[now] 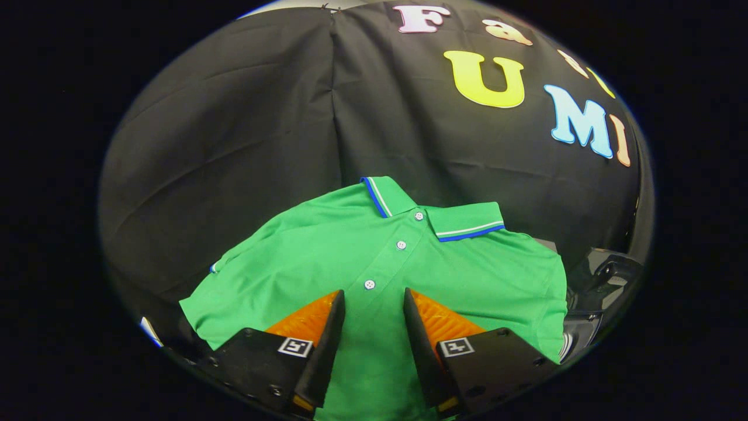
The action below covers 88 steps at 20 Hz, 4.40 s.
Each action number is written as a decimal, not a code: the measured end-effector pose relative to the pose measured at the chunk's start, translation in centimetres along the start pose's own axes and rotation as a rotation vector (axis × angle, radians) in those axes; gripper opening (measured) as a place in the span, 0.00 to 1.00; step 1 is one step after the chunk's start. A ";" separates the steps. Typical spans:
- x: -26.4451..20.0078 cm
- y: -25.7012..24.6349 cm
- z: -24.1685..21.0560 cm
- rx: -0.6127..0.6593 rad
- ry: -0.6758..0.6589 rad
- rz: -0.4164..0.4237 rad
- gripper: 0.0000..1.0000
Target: Put the clothes into the washing machine and then close the washing machine lid.
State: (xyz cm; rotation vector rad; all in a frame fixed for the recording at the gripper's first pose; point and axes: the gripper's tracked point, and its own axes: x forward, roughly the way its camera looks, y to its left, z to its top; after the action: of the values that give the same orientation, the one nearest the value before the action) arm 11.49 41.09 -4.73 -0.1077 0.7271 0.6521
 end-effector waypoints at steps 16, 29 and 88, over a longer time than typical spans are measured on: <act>0.0 0.2 2.0 0.062 -0.090 -0.047 0.72; 1.8 1.0 0.5 -0.041 -0.002 -0.005 0.07; -15.8 -39.1 -12.1 0.125 -0.307 -0.644 0.01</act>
State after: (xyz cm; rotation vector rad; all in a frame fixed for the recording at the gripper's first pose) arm 18.58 -2.03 -8.55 -0.1156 0.3966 0.0033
